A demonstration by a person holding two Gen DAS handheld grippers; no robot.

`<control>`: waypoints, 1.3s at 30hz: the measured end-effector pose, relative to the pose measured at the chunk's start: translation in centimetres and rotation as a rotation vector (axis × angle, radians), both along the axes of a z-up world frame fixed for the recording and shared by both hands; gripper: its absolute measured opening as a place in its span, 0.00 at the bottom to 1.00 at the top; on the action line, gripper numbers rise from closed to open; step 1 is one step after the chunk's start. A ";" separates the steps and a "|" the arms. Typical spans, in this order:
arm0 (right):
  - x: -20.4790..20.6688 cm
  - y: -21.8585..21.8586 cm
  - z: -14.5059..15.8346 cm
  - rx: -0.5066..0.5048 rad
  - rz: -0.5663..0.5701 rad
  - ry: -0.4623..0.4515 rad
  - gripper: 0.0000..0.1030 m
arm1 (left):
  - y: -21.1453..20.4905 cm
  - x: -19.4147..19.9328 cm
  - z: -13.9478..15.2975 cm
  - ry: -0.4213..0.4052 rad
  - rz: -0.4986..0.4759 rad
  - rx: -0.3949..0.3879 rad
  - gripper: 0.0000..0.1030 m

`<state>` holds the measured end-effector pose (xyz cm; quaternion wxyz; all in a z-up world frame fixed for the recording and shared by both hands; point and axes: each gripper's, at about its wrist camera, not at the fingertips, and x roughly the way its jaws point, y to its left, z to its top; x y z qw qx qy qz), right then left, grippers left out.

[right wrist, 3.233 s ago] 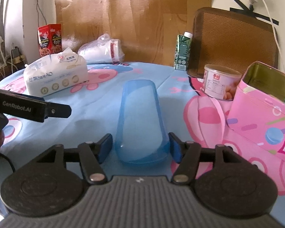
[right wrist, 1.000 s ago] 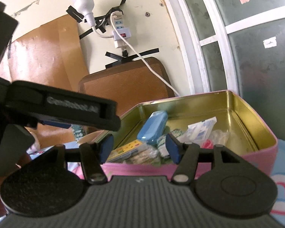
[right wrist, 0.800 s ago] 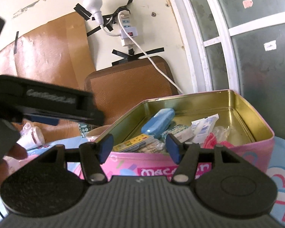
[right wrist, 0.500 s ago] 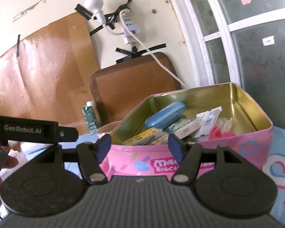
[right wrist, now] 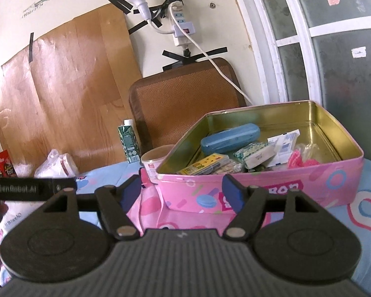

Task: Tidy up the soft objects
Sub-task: 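Withdraw both tools back from the pink tin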

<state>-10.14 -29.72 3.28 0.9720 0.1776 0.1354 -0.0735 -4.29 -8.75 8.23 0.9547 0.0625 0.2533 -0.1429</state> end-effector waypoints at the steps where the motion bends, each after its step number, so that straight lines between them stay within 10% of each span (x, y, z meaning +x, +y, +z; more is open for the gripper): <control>1: 0.0 0.0 0.1 0.003 0.001 0.001 0.73 | 0.2 -0.1 -0.1 -0.002 0.005 -0.003 1.00; 39: -0.7 -0.9 -1.0 0.103 0.000 0.032 0.78 | -2.7 -1.5 -1.5 -0.001 -0.043 0.140 1.00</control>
